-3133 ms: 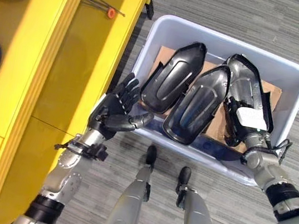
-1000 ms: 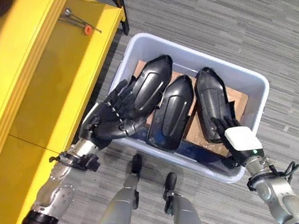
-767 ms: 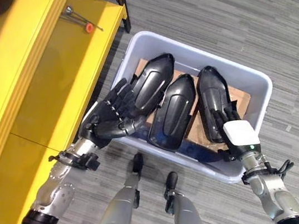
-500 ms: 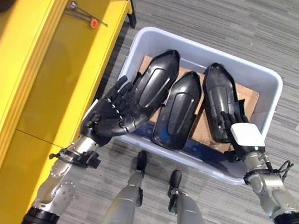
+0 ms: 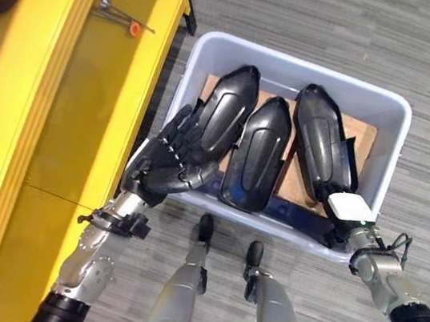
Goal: Move parts from the plastic box to the shelf.
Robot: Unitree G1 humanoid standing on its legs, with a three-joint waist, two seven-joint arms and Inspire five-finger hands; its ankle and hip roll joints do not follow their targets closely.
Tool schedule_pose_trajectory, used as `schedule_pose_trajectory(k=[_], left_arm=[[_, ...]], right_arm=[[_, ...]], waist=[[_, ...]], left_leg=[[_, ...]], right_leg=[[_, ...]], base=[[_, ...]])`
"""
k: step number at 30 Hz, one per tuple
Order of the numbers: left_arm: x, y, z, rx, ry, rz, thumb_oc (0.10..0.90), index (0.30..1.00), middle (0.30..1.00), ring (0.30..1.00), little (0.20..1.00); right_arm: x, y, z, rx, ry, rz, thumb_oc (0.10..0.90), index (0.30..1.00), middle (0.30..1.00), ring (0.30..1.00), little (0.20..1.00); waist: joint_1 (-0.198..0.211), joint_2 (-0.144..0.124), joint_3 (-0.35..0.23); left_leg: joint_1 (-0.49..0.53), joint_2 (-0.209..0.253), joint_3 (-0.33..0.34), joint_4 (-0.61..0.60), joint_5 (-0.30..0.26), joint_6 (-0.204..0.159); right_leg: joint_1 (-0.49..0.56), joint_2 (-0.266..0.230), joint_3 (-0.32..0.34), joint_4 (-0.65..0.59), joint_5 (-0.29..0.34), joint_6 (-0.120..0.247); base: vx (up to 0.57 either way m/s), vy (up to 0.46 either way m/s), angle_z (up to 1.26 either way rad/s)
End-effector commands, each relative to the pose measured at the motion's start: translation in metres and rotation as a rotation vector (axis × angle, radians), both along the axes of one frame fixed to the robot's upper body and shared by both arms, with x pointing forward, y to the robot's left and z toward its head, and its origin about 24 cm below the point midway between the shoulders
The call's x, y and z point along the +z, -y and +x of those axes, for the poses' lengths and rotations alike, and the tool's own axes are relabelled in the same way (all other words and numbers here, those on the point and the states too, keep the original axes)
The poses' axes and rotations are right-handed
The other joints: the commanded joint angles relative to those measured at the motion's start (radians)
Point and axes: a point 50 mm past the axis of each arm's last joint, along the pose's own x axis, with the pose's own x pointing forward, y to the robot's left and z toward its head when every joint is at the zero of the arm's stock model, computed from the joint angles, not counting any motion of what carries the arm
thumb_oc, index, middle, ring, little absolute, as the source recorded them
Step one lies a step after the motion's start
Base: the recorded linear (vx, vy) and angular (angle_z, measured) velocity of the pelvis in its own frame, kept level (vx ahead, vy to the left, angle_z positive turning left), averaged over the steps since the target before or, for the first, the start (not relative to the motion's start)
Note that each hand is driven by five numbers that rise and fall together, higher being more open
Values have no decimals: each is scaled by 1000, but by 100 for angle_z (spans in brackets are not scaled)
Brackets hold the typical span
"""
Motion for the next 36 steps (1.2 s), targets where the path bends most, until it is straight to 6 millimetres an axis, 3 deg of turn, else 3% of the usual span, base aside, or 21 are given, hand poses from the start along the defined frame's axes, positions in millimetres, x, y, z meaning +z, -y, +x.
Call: schedule_pose_trajectory(k=[1, 2, 3, 4, 7, 14, 17, 21, 24, 28, 29, 31, 34, 35, 36], left_arm=[[40, 6, 1, -12, 216, 18, 900, 1000, 1000, 1000, 1000], [40, 7, 1, -10, 214, 22, 900, 1000, 1000, 1000, 1000], [41, 7, 2, -8, 212, 21, 900, 1000, 1000, 1000, 1000], [41, 7, 3, -6, 206, 21, 900, 1000, 1000, 1000, 1000], [43, 11, 5, -28, 215, 37, 900, 1000, 1000, 1000, 1000], [46, 18, 0, -140, 248, 46, 900, 1000, 1000, 1000, 1000], [49, 20, -6, -189, 283, 62, 900, 1000, 1000, 1000, 1000], [47, 11, -11, -162, 298, 33, 900, 1000, 1000, 1000, 1000], [44, 6, -14, -148, 308, 13, 900, 1000, 1000, 1000, 1000], [42, 3, -17, -140, 314, 8, 900, 1000, 1000, 1000, 1000], [42, 1, -18, -133, 316, 1, 900, 1000, 1000, 1000, 1000], [38, -4, -22, -120, 296, -9, 900, 1000, 1000, 1000, 1000], [36, -6, -23, -117, 290, -12, 900, 1000, 1000, 1000, 1000], [32, -9, -27, -119, 270, -17, 900, 1000, 1000, 1000, 1000], [31, -10, -28, -116, 263, -20, 900, 1000, 1000, 1000, 1000]], right_arm=[[13, 4, 14, -29, -54, -3, 790, 846, 846, 846, 846], [9, 6, 15, -55, -90, 2, 567, 533, 533, 533, 533], [7, 8, 14, -66, -107, 2, 510, 454, 454, 454, 454], [-2, 13, 14, -107, -180, -6, 400, 300, 300, 300, 300], [-15, 24, 11, -187, -228, -23, 400, 300, 300, 300, 300], [-22, 44, 6, -303, -198, -3, 400, 300, 300, 300, 300], [-24, 42, 3, -347, -73, 182, 400, 300, 300, 300, 300], [-23, 28, -2, -229, 30, 125, 400, 300, 300, 300, 300], [-15, 14, -11, -125, 210, 111, 400, 300, 300, 300, 300], [-4, 10, -17, -71, 312, 101, 400, 300, 300, 300, 300], [7, 7, -19, -38, 364, 94, 400, 300, 300, 300, 300], [23, 3, -27, 29, 411, 64, 400, 300, 300, 300, 300], [28, 1, -30, 51, 424, 56, 400, 300, 300, 300, 300], [45, -6, -35, 118, 445, 53, 400, 300, 300, 300, 300], [51, -7, -36, 136, 471, 55, 400, 300, 300, 300, 300]], waist=[[8, 7, -23], [11, 10, -23], [13, 13, -23], [19, 23, -23], [31, 35, -23], [52, 60, -23], [49, 69, -23], [32, 63, -23], [2, 44, -23], [-17, 26, -23], [-28, 10, -25], [-43, -18, -67], [-46, -27, -80], [-55, -48, -118], [-57, -53, -130]], left_leg=[[-10, -20, 3, 84, -166, -13], [-18, -21, 1, 85, -164, -14], [-22, -21, -1, 88, -163, -15], [-38, -20, -3, 92, -159, -18], [-55, -26, -6, 88, -154, -17], [-80, -33, -12, 98, -151, -14], [-62, -34, -16, 89, -154, -11], [-24, -28, -9, 66, -149, -12], [47, -18, -1, 33, -150, -10], [103, -9, 9, 14, -149, -13], [138, -6, 17, 5, -152, -12], [185, 0, 29, -2, -161, -12], [200, 3, 33, -5, -163, -11], [234, 8, 38, -11, -168, -11], [241, 9, 39, -10, -169, -11]], right_leg=[[-4, 19, -30, -50, -18, 3], [-10, 17, -33, -45, -19, 2], [-14, 16, -35, -41, -20, 1], [-31, 16, -40, -23, -28, -2], [-55, 10, -51, 4, -42, -6], [-75, 0, -74, 28, -49, -11], [-59, -5, -71, 15, -43, -10], [-20, 1, -58, -25, -24, -2], [51, 7, -30, -82, -6, 9], [112, 11, -12, -127, 11, 20], [151, 12, -1, -157, 23, 27], [206, 15, 16, -199, 37, 33], [222, 16, 23, -210, 42, 35], [258, 16, 34, -231, 50, 38], [267, 16, 36, -234, 52, 39]], base=[[-22, -26, 3], [-16, -23, 3], [3, -15, 6], [-1, -15, 5], [-14, -21, 8], [-12, -5, 10], [4, 38, 12], [7, 64, -1], [26, 85, 1], [40, 58, -6], [73, 65, -25], [156, 92, -26], [110, 47, -21], [165, 60, -16], [210, 72, -8]])
